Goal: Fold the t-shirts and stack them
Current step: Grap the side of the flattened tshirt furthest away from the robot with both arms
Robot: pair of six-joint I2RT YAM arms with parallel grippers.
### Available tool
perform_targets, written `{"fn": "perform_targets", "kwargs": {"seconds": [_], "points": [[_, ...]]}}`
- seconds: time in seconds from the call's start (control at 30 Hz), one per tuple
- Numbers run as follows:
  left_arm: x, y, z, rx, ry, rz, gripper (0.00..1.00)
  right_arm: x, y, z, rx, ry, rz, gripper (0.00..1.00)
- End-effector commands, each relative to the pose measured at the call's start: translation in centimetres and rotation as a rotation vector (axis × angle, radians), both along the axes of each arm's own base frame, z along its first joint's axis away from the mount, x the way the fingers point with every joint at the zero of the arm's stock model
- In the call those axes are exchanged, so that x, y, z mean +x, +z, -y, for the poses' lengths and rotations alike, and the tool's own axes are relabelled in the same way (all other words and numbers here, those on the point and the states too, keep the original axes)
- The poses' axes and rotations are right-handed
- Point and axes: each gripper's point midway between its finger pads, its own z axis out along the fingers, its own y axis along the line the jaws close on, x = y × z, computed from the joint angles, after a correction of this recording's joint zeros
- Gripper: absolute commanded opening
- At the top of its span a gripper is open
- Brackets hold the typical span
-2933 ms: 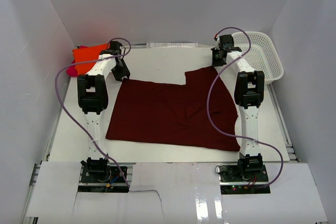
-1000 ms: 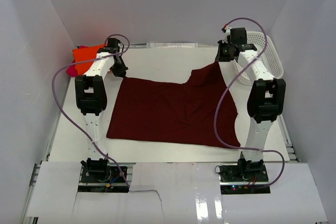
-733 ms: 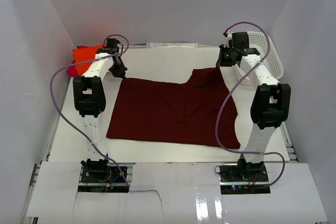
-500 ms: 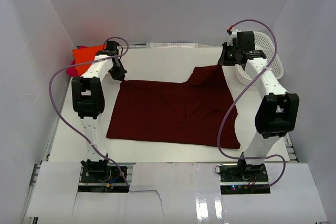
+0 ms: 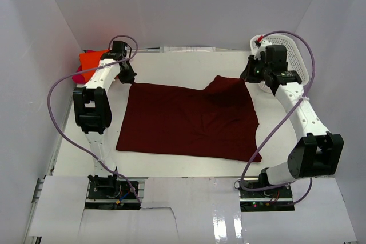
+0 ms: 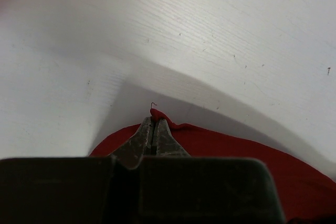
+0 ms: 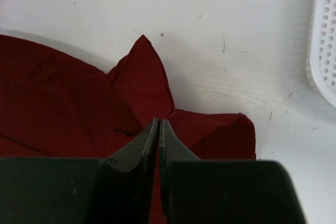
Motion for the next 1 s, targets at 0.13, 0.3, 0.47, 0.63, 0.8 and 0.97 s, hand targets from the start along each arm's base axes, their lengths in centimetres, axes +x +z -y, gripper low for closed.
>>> {"fn": "perform_targets", "kwargs": {"seconds": [0.13, 0.3, 0.47, 0.63, 0.8, 0.97], "points": [[-1.0, 3.0, -0.8, 0.010, 0.026, 0.063, 0.00, -3.1, 1.7, -0.6, 0.047, -0.004, 0.053, 0.08], [-2.1, 3.1, -0.9, -0.011, 0.031, 0.062, 0.00, -5.1, 2.2, -0.9, 0.062, 0.008, 0.068, 0.08], [-2.7, 4.3, -1.0, -0.012, 0.029, 0.096, 0.00, -6.6, 2.3, -0.6, 0.061, 0.000, 0.067, 0.08], [-3.6, 5.5, -1.0, -0.013, 0.025, 0.117, 0.00, -8.2, 2.4, -0.3, 0.069, -0.011, 0.069, 0.08], [-4.5, 5.2, -1.0, -0.014, 0.021, 0.104, 0.00, -9.8, 1.5, -0.4, 0.085, -0.003, 0.033, 0.08], [-6.1, 4.5, -1.1, -0.013, 0.021, 0.097, 0.00, -11.6, 0.5, 0.1, 0.089, -0.029, 0.006, 0.08]]}}
